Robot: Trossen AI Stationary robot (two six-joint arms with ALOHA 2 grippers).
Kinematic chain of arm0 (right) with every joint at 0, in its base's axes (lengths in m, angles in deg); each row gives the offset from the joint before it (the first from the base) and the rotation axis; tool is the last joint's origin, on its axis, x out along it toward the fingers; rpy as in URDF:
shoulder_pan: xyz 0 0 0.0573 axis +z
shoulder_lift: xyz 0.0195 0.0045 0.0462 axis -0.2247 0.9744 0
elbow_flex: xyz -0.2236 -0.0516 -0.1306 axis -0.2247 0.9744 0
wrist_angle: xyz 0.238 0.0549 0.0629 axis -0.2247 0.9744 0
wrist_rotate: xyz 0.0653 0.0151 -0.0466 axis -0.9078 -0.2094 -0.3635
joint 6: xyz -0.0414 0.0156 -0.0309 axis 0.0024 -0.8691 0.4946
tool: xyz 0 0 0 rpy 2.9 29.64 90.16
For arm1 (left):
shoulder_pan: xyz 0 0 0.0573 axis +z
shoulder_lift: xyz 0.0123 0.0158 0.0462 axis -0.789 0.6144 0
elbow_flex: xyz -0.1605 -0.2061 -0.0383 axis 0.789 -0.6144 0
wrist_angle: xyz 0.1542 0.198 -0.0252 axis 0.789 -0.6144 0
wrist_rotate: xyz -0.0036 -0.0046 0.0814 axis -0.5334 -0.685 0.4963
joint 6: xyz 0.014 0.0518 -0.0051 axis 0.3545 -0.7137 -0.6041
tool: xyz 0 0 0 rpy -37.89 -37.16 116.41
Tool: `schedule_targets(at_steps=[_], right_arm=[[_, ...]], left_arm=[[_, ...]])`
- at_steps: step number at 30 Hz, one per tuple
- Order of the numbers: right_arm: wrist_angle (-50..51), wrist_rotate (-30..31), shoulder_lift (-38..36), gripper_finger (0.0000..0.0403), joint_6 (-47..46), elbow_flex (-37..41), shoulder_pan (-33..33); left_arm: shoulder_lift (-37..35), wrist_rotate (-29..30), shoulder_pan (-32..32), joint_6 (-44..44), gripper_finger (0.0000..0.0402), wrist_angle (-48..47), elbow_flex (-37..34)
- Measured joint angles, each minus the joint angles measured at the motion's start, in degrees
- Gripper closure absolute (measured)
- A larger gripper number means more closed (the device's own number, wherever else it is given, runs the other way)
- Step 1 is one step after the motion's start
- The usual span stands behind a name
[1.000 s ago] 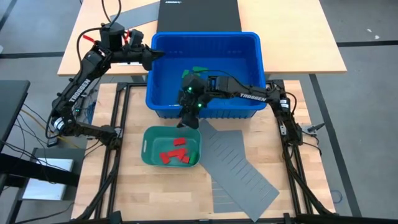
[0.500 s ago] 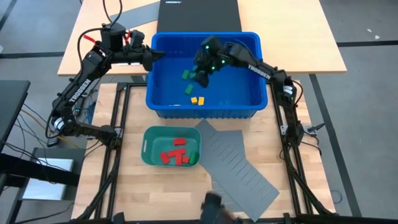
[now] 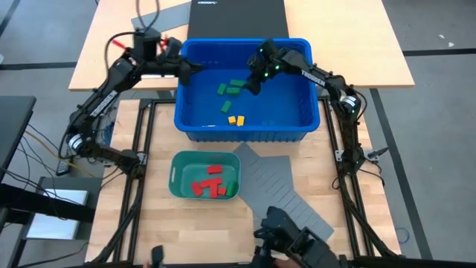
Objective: Sort Items/Unsort Items
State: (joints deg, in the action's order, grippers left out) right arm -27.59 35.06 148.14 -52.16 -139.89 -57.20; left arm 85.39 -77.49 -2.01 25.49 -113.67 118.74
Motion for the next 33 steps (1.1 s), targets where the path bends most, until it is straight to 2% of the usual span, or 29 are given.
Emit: schedule_targets(at_steps=[5, 9, 12, 13, 17, 22, 28, 33], right_arm=[[7.2, -3.0, -4.2, 0.0213, 0.2, -6.9, -0.6], [11.0, -3.0, -8.8, 0.0299, 0.5, -10.8, -0.6], [12.4, -3.0, -13.7, 0.0375, 0.5, -12.3, -0.6], [12.6, -3.0, -15.4, 0.0389, 0.6, -12.5, -0.6], [13.4, -2.9, -21.5, 0.0380, -1.2, -12.5, -0.6], [13.8, -2.9, -27.5, 0.0381, -4.4, -12.5, -0.7], [15.7, -2.9, -30.5, 0.0393, -4.6, -12.5, -0.8], [19.3, -2.8, -30.8, 0.0398, -4.5, -12.5, -0.9]], left_arm=[[8.6, -2.1, 0.0, -4.0, 0.0397, 0.0, 5.9], [16.9, -2.4, 0.0, -10.7, 0.0397, -3.4, 14.5], [23.6, -2.6, 0.0, -16.5, 0.0397, -9.0, 21.5], [25.8, -2.6, 0.0, -19.0, 0.0397, -11.2, 23.5], [33.2, -1.1, 0.0, -29.5, 0.0397, -18.3, 29.5], [39.5, 3.0, -0.1, -38.6, 0.0397, -21.5, 31.4], [44.9, 3.6, -0.5, -40.2, 0.0388, -24.6, 31.4], [47.5, 4.6, -1.8, -40.2, 0.0339, -24.4, 29.6]])
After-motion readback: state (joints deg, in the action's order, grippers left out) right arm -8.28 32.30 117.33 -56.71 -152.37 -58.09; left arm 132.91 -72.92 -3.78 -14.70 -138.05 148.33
